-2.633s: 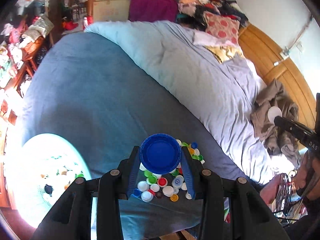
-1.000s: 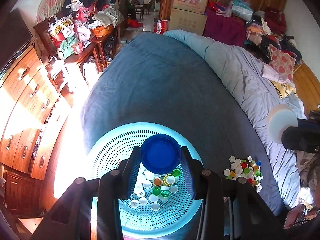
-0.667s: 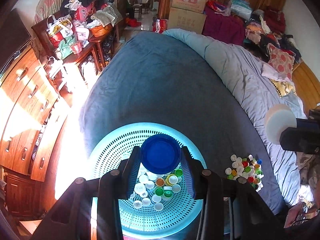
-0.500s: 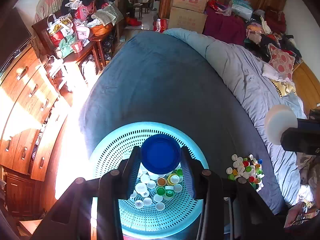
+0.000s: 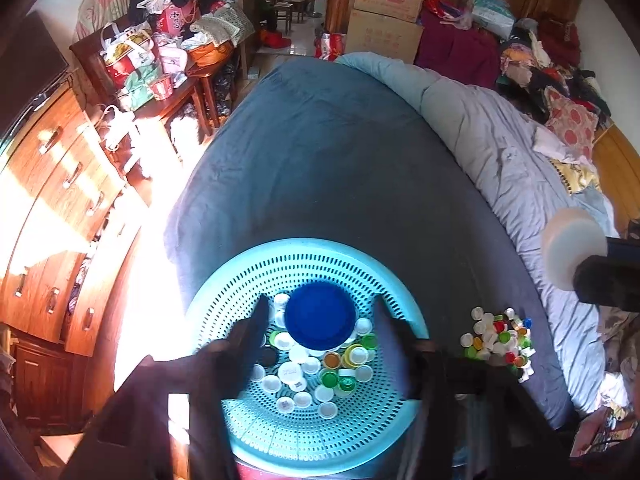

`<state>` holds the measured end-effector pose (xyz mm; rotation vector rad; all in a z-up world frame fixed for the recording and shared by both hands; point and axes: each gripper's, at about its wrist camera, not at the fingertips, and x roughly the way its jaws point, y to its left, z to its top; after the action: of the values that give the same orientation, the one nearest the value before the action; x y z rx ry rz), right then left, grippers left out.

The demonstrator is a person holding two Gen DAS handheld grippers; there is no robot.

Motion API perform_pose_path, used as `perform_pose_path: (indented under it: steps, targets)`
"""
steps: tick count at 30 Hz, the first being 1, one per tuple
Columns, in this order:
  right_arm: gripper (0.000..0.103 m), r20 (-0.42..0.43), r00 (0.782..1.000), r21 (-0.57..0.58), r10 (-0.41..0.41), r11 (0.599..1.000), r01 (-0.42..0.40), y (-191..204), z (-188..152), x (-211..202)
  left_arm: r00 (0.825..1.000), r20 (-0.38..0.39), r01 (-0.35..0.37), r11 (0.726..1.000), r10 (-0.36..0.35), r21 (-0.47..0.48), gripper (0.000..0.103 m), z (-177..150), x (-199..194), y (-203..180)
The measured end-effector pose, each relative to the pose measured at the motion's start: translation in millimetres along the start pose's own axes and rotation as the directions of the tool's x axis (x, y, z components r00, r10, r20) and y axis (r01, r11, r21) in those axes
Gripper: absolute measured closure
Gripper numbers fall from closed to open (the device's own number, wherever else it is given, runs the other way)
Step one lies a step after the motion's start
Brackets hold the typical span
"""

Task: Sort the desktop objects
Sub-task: 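Carry both caps over the teal basket and open both tools, then move both open tools back toward the cap pile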

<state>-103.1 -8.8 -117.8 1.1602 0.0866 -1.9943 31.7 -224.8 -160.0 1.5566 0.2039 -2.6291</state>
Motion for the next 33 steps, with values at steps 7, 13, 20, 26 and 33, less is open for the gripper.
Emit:
perform_pose_path:
  steps: [7, 13, 20, 26, 33]
  targets:
    - [0.078, 0.005, 1.0, 0.012, 0.006, 1.0, -0.006, -4, -3, -2, 1.0, -0.003, -0.023, 1.0, 0.023, -0.016, 0.032, -3, -1, 2]
    - [0.078, 0.01, 1.0, 0.018, 0.005, 1.0, -0.005, -3, -6, -5, 1.0, -0.001, -0.021, 1.0, 0.021, -0.018, 0.032, -4, -3, -2]
    - [0.065, 0.026, 1.0, 0.026, 0.0, 1.0, 0.0, -5, -10, -12, 1.0, 0.0, -0.025, 1.0, 0.025, -0.014, 0.032, -10, -7, -8]
    - [0.052, 0.044, 0.999, 0.039, -0.002, 0.999, 0.0, -9, -17, -22, 1.0, -0.001, -0.027, 1.0, 0.027, 0.002, 0.032, -11, -9, -18]
    - [0.018, 0.071, 0.997, 0.068, -0.012, 0.998, 0.007, -21, -35, -39, 1.0, -0.02, -0.012, 0.999, 0.012, 0.031, 0.032, -14, -3, -41]
